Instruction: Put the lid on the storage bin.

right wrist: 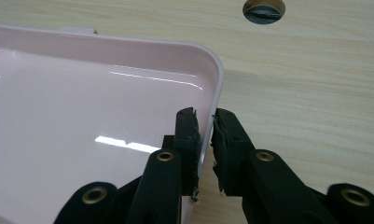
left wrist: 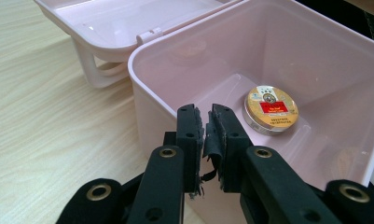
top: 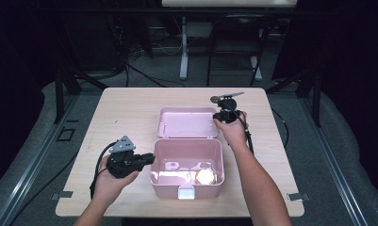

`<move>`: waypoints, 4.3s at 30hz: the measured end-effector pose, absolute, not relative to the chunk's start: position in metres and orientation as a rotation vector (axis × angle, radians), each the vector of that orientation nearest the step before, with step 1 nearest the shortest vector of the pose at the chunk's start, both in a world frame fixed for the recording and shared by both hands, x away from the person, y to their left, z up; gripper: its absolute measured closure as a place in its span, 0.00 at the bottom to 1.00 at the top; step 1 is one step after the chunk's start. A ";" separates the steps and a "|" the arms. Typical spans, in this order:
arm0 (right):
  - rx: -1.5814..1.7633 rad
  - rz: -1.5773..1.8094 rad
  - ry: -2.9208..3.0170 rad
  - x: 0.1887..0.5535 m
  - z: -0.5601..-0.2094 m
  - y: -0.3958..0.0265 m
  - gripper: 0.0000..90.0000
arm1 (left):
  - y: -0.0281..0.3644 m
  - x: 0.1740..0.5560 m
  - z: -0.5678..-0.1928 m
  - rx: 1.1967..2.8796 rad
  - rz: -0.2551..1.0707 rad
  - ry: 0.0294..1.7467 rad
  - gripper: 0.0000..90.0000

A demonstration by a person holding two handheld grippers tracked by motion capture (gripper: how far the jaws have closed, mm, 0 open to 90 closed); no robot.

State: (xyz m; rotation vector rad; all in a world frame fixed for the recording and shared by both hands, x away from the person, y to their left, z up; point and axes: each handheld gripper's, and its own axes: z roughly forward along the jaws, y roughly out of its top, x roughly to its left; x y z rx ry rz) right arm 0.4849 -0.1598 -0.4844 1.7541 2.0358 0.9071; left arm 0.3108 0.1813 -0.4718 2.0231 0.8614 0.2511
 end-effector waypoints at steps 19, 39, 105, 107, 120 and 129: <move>1.749 0.937 1.990 0.481 -0.475 -0.158 0.92 | 0.182 0.311 -0.472 2.024 0.248 0.861 0.91; 1.662 1.029 1.912 0.467 -0.446 -0.159 0.95 | 0.181 0.311 -0.472 2.021 0.253 0.865 0.91; 1.290 1.262 1.839 0.359 -0.398 -0.173 0.97 | 0.180 0.310 -0.472 2.009 0.252 0.881 0.91; 1.273 1.263 1.835 0.356 -0.399 -0.173 0.97 | 0.180 0.310 -0.472 2.009 0.252 0.882 0.91; 1.218 1.279 1.822 0.336 -0.403 -0.175 0.97 | 0.181 0.311 -0.472 2.009 0.249 0.879 0.91; 1.215 1.306 1.823 0.329 -0.405 -0.177 0.96 | 0.181 0.312 -0.471 2.015 0.248 0.875 0.91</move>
